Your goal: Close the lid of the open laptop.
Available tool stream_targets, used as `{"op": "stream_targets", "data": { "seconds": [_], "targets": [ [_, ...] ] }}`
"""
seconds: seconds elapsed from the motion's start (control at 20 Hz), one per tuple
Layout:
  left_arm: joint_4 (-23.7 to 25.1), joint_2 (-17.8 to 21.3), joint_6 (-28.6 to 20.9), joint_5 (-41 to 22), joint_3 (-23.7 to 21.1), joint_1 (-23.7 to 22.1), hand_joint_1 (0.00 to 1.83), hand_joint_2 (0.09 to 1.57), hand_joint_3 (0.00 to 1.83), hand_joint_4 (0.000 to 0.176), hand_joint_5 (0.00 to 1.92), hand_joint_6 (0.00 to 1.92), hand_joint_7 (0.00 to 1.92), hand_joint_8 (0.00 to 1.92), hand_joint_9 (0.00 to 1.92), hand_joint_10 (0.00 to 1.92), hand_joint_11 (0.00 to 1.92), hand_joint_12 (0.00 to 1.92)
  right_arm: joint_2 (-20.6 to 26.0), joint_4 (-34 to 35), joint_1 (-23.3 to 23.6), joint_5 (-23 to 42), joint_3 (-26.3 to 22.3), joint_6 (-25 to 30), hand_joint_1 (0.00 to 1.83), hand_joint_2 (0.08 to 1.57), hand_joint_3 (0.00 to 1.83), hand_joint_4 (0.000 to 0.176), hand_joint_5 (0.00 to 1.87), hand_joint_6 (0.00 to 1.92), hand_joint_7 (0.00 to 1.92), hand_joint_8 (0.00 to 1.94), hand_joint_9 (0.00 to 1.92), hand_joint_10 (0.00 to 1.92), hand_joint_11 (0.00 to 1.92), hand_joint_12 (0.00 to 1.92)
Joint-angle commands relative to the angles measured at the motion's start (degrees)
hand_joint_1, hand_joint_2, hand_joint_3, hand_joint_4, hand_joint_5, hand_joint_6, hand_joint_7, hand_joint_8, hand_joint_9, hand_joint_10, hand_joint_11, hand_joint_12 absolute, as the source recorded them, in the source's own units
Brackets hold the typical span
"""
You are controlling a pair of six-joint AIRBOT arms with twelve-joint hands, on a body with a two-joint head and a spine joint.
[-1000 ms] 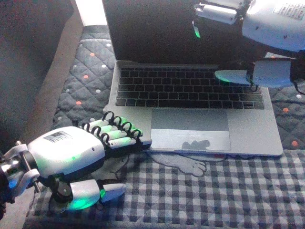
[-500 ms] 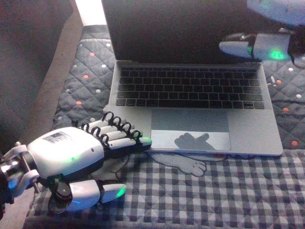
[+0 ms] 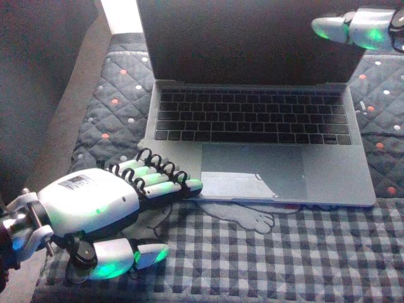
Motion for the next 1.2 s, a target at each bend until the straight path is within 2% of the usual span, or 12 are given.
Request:
{"op": "stream_targets", "data": {
  "seconds": [0.0, 0.1, 0.2, 0.25, 0.3, 0.4, 0.5, 0.75, 0.8, 0.9, 1.0, 1.15],
  "targets": [
    [-0.44, -0.32, -0.24, -2.88, 0.02, -0.19, 0.37, 1.41, 0.00, 0.023, 0.12, 0.01, 0.11, 0.00, 0.06, 0.01, 0.00, 0.00, 0.79, 0.04, 0.66, 6.04, -0.06, -0.34, 0.44, 1.40, 0.02, 0.000, 0.00, 0.00, 0.00, 0.00, 0.00, 0.00, 0.00, 0.00],
    [-0.52, -0.22, -0.26, -3.01, -0.02, -0.16, 0.40, 1.41, 0.00, 0.031, 0.12, 0.01, 0.11, 0.00, 0.06, 0.00, 0.00, 0.00, 1.42, -2.15, 0.65, 6.07, -1.80, -0.32, 0.32, 1.36, 0.00, 0.000, 0.00, 0.00, 0.00, 0.00, 0.00, 0.00, 0.02, 0.01],
    [-0.69, -0.20, -0.26, -3.15, -0.03, -0.10, 0.40, 1.40, 0.00, 0.035, 0.13, 0.01, 0.11, 0.00, 0.06, 0.00, 0.00, 0.00, 1.97, -4.31, 0.65, 6.11, -3.45, -0.28, 0.45, 1.33, 0.00, 0.000, 0.14, 0.06, 0.11, 0.04, 0.17, 0.10, 0.00, 1.34],
    [-0.71, -0.20, -0.26, -3.18, -0.04, -0.10, 0.40, 1.40, 0.00, 0.036, 0.13, 0.01, 0.11, 0.00, 0.06, 0.00, 0.00, 0.00, 2.25, -5.17, 0.65, 6.13, -4.17, -0.26, 0.48, 1.34, 0.00, 0.000, 0.10, 0.38, 0.16, 0.05, 0.03, 0.60, 0.00, 1.64],
    [-0.75, -0.19, -0.26, -3.25, -0.11, -0.10, 0.37, 1.41, 0.00, 0.029, 0.13, 0.01, 0.11, 0.00, 0.07, 0.01, 0.01, 0.01, 2.77, -6.45, 0.64, 6.17, -5.25, -0.22, 0.54, 1.32, 0.00, 0.000, 0.02, 0.98, 0.28, 0.16, 0.01, 0.98, 0.00, 1.84],
    [-0.88, -0.07, -0.26, -3.55, -0.28, -0.06, 0.36, 1.41, 0.00, 0.041, 0.11, 0.00, 0.09, 0.00, 0.05, 0.00, 0.00, 0.00, 3.81, -7.93, 0.63, 6.21, -7.04, -0.14, 0.58, 1.32, 0.00, 0.000, 0.00, 1.56, 0.20, 1.18, 0.13, 1.58, 0.15, 1.92],
    [-1.35, 0.28, -0.26, -3.77, -0.44, 0.17, 0.32, 1.41, 0.00, 0.037, 0.12, 0.00, 0.10, 0.00, 0.05, 0.00, 0.00, 0.00, 4.83, -9.54, 0.60, 6.23, -8.90, -0.01, 0.60, 1.32, 0.00, 0.000, 0.00, 1.63, 0.10, 1.37, 0.09, 1.68, 0.16, 1.92],
    [-2.24, 0.96, -0.26, -4.35, -0.89, 0.64, 0.33, 1.41, 0.00, 0.038, 0.13, 0.00, 0.09, 0.00, 0.04, 0.00, 0.00, 0.00, 7.75, -12.96, -1.28, 6.25, -13.81, 0.70, 0.48, 1.34, 0.00, 0.000, 0.00, 1.52, 0.01, 1.33, 0.02, 1.65, 0.14, 1.92],
    [-2.43, 1.05, -0.25, -4.59, -0.93, 0.84, 0.32, 1.41, 0.00, 0.041, 0.13, 0.00, 0.09, 0.00, 0.05, 0.00, 0.00, 0.00, 7.91, -18.55, -1.75, 6.59, -13.58, 6.78, 0.42, 1.33, 0.00, 0.000, 0.00, 1.43, 0.00, 1.25, 0.00, 1.59, 0.08, 1.92],
    [-2.96, 1.22, -0.10, -4.90, -1.00, 1.00, 0.35, 1.40, 0.00, 0.035, 0.14, 0.01, 0.10, 0.01, 0.06, 0.01, 0.01, 0.01, 8.72, -22.52, -3.38, 7.89, -14.13, 12.23, 0.41, 1.31, 0.00, 0.000, 0.00, 1.41, 0.01, 1.33, 0.00, 1.63, 0.08, 1.92],
    [-3.28, 1.37, -0.02, -5.51, -1.16, 1.16, 0.30, 1.41, 0.00, 0.051, 0.11, 0.00, 0.09, 0.00, 0.04, 0.00, 0.00, 0.00, 9.47, -23.04, -5.21, 9.42, -15.38, 12.15, 0.40, 1.27, 0.00, 0.000, 0.00, 1.60, 0.00, 1.70, 0.00, 1.92, 0.24, 1.92],
    [-4.07, 2.12, 0.60, -6.61, -1.72, 1.61, 0.33, 1.41, 0.00, 0.047, 0.12, 0.00, 0.09, 0.00, 0.04, 0.00, 0.00, 0.00, 9.83, -30.44, -6.23, 10.77, -16.27, 19.63, 0.40, 1.25, 0.00, 0.000, 0.00, 1.59, 0.00, 1.42, 0.00, 1.70, 0.14, 1.92]
  ]
}}
